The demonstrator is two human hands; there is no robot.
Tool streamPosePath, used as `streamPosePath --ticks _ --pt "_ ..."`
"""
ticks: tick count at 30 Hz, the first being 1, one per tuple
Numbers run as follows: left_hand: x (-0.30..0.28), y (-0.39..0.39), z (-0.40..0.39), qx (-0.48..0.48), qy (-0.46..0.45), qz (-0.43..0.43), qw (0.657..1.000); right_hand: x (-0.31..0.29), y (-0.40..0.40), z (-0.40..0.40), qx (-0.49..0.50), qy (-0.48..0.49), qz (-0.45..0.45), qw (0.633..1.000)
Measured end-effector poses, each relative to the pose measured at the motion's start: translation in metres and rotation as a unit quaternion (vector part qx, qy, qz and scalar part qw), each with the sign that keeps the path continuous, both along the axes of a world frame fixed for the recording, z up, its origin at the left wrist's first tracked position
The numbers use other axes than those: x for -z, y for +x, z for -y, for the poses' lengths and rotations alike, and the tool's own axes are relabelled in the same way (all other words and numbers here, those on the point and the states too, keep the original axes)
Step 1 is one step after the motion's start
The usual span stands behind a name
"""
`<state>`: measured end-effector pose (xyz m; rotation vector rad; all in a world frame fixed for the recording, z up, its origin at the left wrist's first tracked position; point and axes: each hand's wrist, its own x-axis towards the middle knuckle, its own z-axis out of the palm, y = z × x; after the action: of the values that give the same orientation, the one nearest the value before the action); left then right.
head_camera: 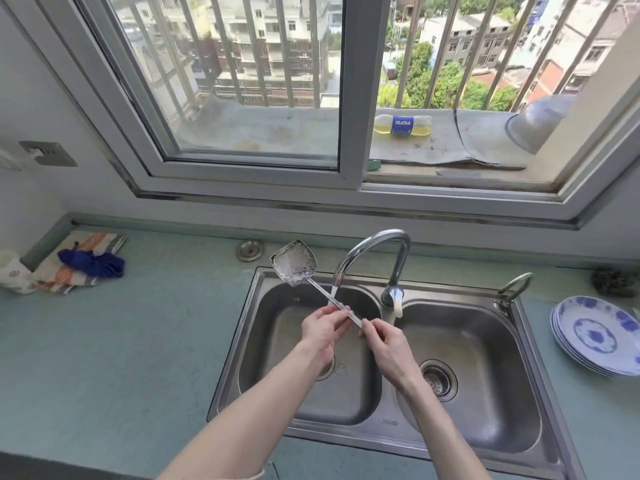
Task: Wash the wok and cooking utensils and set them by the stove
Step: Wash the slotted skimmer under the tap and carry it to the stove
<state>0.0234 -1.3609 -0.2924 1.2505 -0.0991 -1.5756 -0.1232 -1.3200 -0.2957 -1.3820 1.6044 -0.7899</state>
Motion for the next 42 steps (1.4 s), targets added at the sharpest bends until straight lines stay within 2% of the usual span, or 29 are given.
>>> streamPosePath --ticks 6,11,15,18,21,28,33,37,42 --pt "0.001 -0.005 0.008 -0.007 -0.01 0.011 1.0 0.004 -0.004 0.003 0.002 0.054 -0.107 0.993" --pt "-0.001 -0.013 0.019 0.003 -0.005 -0.011 1.0 0.003 -0.005 0.003 0.059 0.001 -0.105 0.993" --pt "-0.004 -0.006 0.032 -0.001 -0.005 -0.031 1.0 0.003 -0.011 0.0 0.061 -0.016 -0.12 0.991" --pt "-0.006 0.007 0.047 -0.035 0.009 -0.01 0.999 0.001 -0.017 -0.007 0.049 -0.025 -0.129 0.99" --pt "-0.008 0.023 0.057 -0.063 0.03 0.014 0.997 0.003 -0.023 -0.019 0.043 -0.029 -0.127 0.991" --pt "-0.002 0.01 0.039 -0.047 0.03 0.04 0.998 0.004 -0.019 -0.035 0.062 -0.022 -0.104 0.992" --pt "0.004 -0.011 0.024 -0.023 0.021 0.02 0.999 0.005 -0.008 -0.016 0.065 0.003 -0.086 0.994" --pt "0.005 -0.028 0.012 0.009 0.024 0.038 0.999 0.004 0.008 0.007 0.049 0.013 -0.079 0.996" --pt "0.002 -0.037 0.006 -0.001 0.019 0.039 0.999 0.001 0.027 0.035 0.021 0.025 -0.055 0.998"
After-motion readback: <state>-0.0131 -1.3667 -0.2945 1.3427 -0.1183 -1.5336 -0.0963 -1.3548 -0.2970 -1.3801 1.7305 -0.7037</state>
